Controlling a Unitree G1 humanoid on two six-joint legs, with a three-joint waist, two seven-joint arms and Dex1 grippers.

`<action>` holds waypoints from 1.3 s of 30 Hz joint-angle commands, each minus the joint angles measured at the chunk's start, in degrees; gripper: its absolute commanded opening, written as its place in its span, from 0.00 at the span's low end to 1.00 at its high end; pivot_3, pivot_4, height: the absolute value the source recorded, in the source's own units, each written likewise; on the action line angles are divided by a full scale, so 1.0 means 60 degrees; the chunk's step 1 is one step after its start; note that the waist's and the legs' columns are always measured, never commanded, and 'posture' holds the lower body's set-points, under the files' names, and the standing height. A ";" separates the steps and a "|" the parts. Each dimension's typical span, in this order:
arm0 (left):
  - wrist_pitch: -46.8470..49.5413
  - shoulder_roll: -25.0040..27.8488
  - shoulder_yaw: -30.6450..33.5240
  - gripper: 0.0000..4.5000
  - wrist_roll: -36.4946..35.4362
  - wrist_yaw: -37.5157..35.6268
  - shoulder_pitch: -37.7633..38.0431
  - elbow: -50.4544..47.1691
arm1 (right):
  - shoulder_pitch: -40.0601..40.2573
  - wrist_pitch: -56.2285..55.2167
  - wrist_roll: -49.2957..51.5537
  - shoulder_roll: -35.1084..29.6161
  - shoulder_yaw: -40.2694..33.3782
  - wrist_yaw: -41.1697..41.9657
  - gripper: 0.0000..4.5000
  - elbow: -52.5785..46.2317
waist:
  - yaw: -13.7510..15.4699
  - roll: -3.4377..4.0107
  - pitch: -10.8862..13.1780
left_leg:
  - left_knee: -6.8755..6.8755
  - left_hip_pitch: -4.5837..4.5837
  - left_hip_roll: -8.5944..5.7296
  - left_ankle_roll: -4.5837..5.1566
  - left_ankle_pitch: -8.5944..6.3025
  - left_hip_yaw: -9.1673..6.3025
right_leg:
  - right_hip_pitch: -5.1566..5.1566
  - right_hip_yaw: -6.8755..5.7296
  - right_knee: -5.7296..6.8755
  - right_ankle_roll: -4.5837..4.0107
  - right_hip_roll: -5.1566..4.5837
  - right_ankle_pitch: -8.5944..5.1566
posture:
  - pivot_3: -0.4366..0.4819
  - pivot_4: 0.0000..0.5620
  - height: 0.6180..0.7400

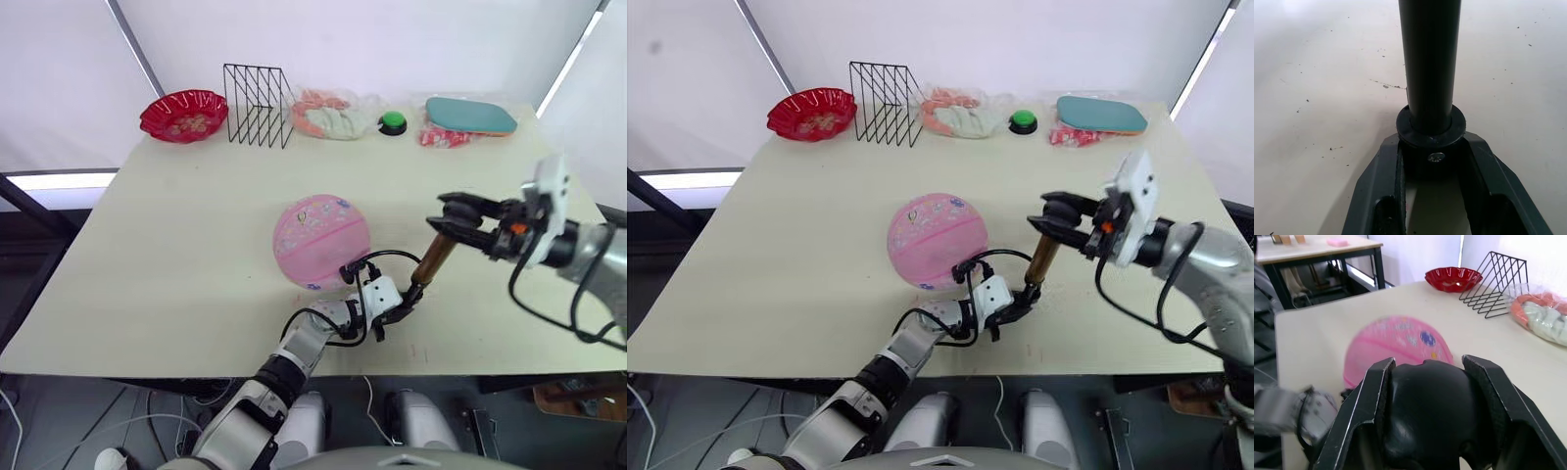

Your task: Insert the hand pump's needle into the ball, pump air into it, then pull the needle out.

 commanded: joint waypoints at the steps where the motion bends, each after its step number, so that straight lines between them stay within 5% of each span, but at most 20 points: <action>1: 0.0646 0.0264 -0.0158 0.21 0.0412 0.0073 0.0397 0.0403 | 0.0963 -0.0824 -0.1679 0.0618 0.1771 0.0344 0.37 0.1730 | -0.0056 -0.0011 -0.0001 | -0.0005 0.0024 0.0003 -0.0002 -0.0001 -0.0001 | 0.0031 -0.0001 -0.0001 -0.0001 0.0000 -0.0002 | 0.48 0.27 1.00; 5: 0.0788 0.0304 -0.0094 0.21 0.0335 0.0108 0.0442 0.0247 | 0.1014 -0.1160 -0.1941 0.1162 0.1776 0.0338 0.37 0.1839 | -0.0102 0.0000 -0.0003 | -0.0035 0.0121 0.0051 -0.0042 -0.0027 -0.0016 | 0.0131 0.0012 -0.0005 -0.0026 -0.0009 -0.0041 | 0.48 0.27 1.00; 11: 0.0777 0.0325 -0.0045 0.21 0.0321 0.0083 0.0378 0.0363 | 0.0162 -0.0517 -0.1132 0.0392 0.0464 0.0655 0.37 0.0944 | -0.0047 0.0035 0.0012 | -0.0037 0.0122 0.0045 -0.0011 -0.0007 -0.0020 | 0.0088 -0.0003 -0.0004 -0.0003 0.0002 -0.0024 | 0.48 0.27 1.00; 19: 0.0598 0.0314 0.0001 0.21 0.0308 0.0030 0.0248 0.0696 | -0.1986 0.2578 0.2269 -0.1174 -0.1988 0.0112 0.37 -0.0685 | 0.0039 0.0154 0.0183 | -0.0002 -0.0027 -0.0011 -0.0004 -0.0001 -0.0009 | -0.0045 -0.0003 0.0002 0.0012 -0.0049 -0.0006 | 0.48 0.27 1.00; 26: 0.0462 0.0311 -0.0063 0.21 0.0283 -0.0038 0.0157 0.0914 | -0.3366 0.4879 0.4898 -0.2521 -0.3463 -0.0930 0.37 -0.0489 | 0.0146 0.0108 0.0232 | 0.0031 -0.0092 -0.0026 -0.0002 -0.0002 -0.0003 | -0.0080 -0.0019 -0.0003 -0.0007 -0.0055 0.0010 | 0.48 0.27 1.00; 31: 0.0447 0.0281 -0.0147 0.21 0.0279 -0.0049 0.0183 0.0886 | -0.2922 0.4889 0.4453 -0.2773 -0.3169 -0.0818 0.37 -0.0659 | 0.0215 0.0110 0.0235 | 0.0034 -0.0118 -0.0028 -0.0001 -0.0002 0.0006 | -0.0106 -0.0019 -0.0003 -0.0007 -0.0054 0.0011 | 0.48 0.27 1.00; 39: 0.0619 0.0316 -0.0216 0.21 0.0333 -0.0055 0.0287 0.0522 | -0.0267 0.2345 0.1618 -0.1155 -0.1097 -0.0201 0.37 -0.0674 | 0.0150 0.0035 0.0144 | 0.0028 -0.0054 -0.0012 0.0000 -0.0005 0.0025 | -0.0062 -0.0015 -0.0002 -0.0002 -0.0037 0.0009 | 0.48 0.27 1.00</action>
